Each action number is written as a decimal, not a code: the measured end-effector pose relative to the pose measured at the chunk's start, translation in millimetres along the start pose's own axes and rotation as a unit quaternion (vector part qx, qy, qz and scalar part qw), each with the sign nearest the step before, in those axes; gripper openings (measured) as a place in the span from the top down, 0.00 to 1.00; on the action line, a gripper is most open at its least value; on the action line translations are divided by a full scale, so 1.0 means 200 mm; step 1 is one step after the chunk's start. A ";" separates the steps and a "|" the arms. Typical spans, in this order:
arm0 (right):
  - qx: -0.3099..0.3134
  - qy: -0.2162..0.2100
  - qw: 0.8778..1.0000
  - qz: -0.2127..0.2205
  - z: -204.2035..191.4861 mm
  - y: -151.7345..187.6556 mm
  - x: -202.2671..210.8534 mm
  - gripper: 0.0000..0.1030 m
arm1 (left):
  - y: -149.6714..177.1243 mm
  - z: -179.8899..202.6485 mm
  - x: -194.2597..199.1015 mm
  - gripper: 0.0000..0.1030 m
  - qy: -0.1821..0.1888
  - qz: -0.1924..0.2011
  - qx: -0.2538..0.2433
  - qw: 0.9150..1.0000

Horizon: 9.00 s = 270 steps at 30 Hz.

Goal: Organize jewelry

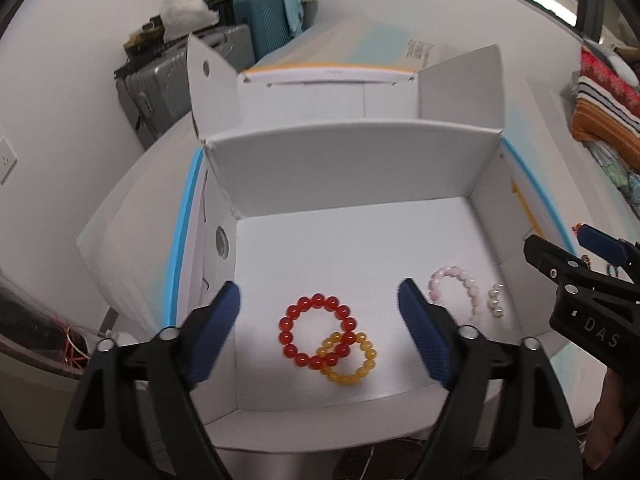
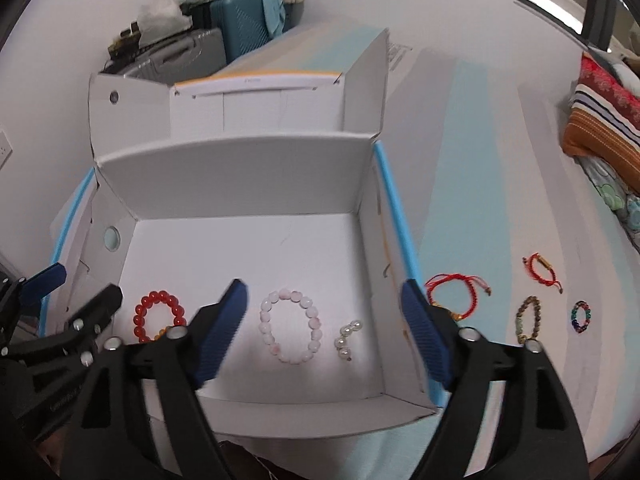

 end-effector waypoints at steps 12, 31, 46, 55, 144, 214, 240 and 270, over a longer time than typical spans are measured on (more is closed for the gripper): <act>-0.028 0.019 0.999 0.042 0.23 -0.02 0.22 0.07 | -0.05 0.17 0.16 0.06 0.012 0.035 -0.019 0.999; -0.083 0.119 0.987 0.073 1.07 0.09 0.52 0.07 | -0.04 1.03 0.30 0.06 0.114 0.064 -0.103 0.986; -0.140 0.183 0.972 0.050 1.77 0.30 0.51 0.07 | 0.07 1.77 0.18 0.06 0.167 0.047 -0.164 0.971; -0.167 0.194 0.967 0.005 2.06 0.46 0.20 0.07 | 0.14 2.08 -0.08 0.06 0.181 0.020 -0.182 0.966; -0.233 0.190 0.954 0.003 2.23 0.61 -0.09 0.91 | 0.22 2.17 -0.37 0.91 0.216 -0.033 -0.185 0.958; -0.118 0.147 0.981 0.041 1.31 0.09 0.32 0.91 | -0.01 1.50 0.05 0.86 0.184 -0.017 -0.131 0.974; -0.169 0.122 0.978 -0.004 1.68 0.55 -0.02 0.91 | 0.36 1.77 -0.52 0.58 0.131 -0.084 -0.130 0.979; -0.192 0.110 0.975 0.003 1.76 0.56 -0.01 0.91 | 0.30 1.73 -0.41 0.93 0.133 -0.081 -0.109 0.982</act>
Point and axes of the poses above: each gripper's, at about its wrist camera, not at the fingertips, and x roughly against the way its jaws point, z to its right, y to its underside, the point moved 8 cm from there along -x, roughly the way its jaws point, and after that the axes turned 9 degrees about z, right-handed, at the moved point
